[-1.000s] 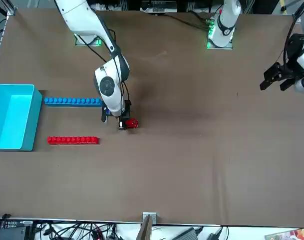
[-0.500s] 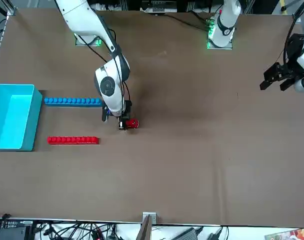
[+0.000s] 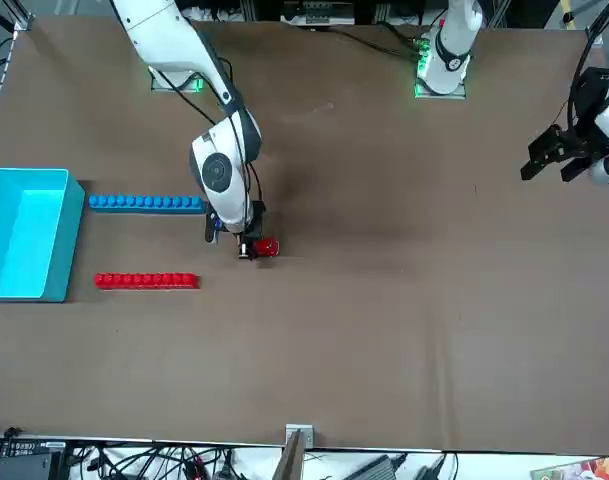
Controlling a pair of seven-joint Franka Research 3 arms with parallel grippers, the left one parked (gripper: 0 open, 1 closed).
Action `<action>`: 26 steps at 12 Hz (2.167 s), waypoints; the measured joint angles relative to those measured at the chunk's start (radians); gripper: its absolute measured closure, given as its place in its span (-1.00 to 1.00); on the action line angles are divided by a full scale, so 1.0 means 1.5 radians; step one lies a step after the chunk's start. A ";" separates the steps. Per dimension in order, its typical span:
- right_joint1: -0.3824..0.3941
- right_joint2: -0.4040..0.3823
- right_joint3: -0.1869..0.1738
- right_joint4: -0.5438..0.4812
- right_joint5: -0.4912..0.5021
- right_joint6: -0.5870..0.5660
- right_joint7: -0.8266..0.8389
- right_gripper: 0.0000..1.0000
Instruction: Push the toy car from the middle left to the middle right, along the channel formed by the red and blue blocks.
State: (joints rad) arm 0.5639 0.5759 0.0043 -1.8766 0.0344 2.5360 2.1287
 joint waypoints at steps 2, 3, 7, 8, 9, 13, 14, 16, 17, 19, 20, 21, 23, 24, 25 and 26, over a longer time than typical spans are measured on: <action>0.002 0.002 0.000 0.003 0.000 0.000 0.001 0.07; 0.003 0.003 0.000 0.004 0.000 0.000 0.001 0.07; 0.005 0.003 0.000 0.005 0.000 0.000 0.003 0.07; 0.005 0.003 0.000 0.006 0.000 0.000 0.004 0.06; 0.005 0.004 0.000 0.006 0.000 0.000 0.005 0.06; 0.013 0.010 0.000 0.016 0.000 0.000 0.009 0.06; 0.016 0.012 0.000 0.019 0.000 0.000 0.011 0.06; 0.020 0.015 0.000 0.024 0.000 0.001 0.013 0.05; 0.021 0.016 0.000 0.025 0.000 0.001 0.013 0.05; 0.022 0.018 0.000 0.027 0.000 0.001 0.014 0.02; 0.023 0.023 0.000 0.027 0.000 0.005 0.014 -0.13; 0.023 0.031 0.000 0.031 0.001 0.011 0.014 -0.16; 0.026 0.040 0.000 0.038 0.002 0.006 0.015 -0.37; 0.026 0.045 0.000 0.041 0.002 0.002 0.015 -0.59; 0.026 0.047 0.000 0.045 0.002 -0.010 0.015 -0.81; 0.026 0.047 0.000 0.053 0.002 -0.033 0.015 -0.99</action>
State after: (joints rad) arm 0.6034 0.6464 0.0039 -1.7975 0.0368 2.4872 2.1512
